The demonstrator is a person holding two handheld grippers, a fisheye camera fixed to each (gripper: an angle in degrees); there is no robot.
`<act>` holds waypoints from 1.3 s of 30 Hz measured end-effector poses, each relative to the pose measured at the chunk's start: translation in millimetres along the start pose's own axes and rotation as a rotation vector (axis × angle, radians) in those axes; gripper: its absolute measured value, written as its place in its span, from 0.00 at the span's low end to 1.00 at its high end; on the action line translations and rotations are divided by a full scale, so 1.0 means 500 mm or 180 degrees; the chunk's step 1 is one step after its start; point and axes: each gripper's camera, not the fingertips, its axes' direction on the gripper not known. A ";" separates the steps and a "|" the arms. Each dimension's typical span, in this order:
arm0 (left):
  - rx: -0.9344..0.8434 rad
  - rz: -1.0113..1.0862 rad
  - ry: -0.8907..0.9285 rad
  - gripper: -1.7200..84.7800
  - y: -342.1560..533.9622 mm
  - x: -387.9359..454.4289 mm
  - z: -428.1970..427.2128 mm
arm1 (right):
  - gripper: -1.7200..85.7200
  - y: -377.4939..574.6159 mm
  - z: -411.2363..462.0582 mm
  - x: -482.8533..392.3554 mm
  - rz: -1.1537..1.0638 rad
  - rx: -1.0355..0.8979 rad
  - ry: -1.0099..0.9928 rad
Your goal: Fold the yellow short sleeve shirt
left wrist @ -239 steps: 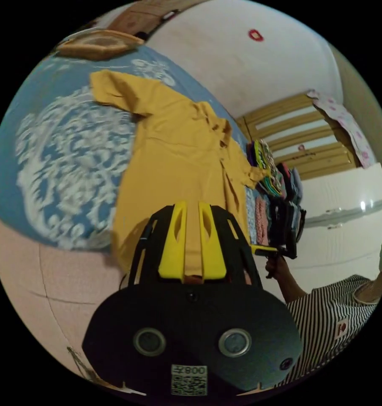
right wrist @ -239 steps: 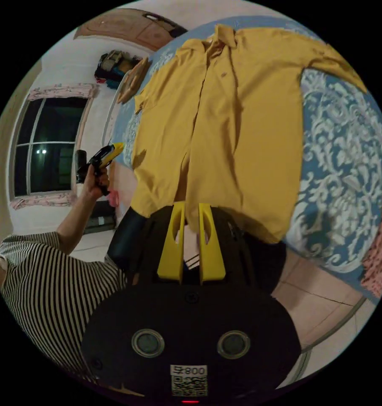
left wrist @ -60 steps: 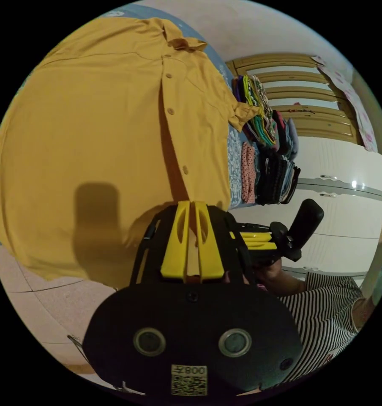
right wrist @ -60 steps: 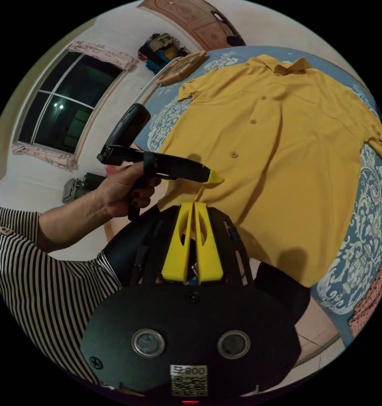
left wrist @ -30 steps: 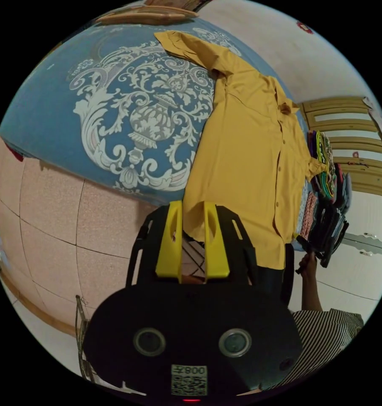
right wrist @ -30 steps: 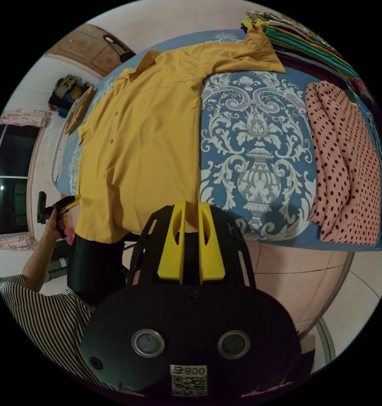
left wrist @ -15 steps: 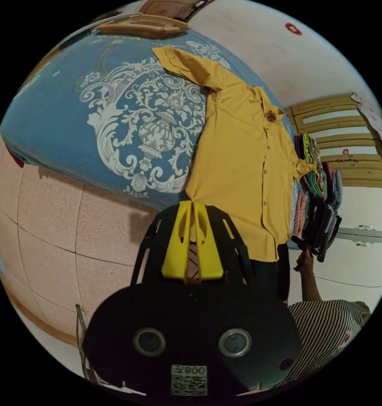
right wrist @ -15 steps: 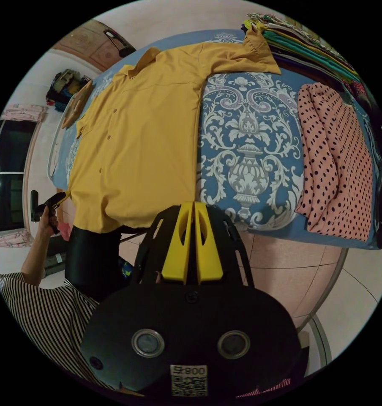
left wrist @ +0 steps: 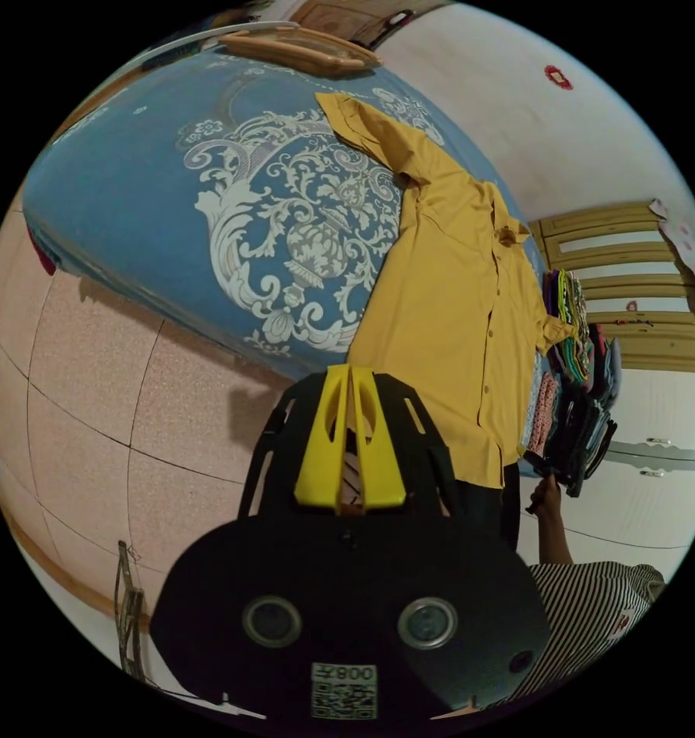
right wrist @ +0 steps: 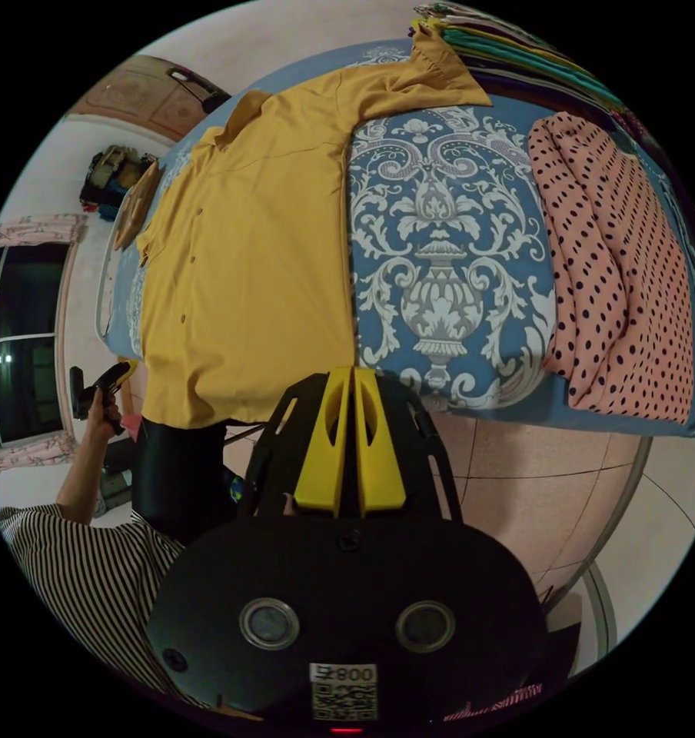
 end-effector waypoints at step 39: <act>-0.0754 0.3132 0.1158 0.16 -0.508 1.420 0.995 | 0.11 -0.648 -0.184 0.361 0.0324 0.1261 0.0454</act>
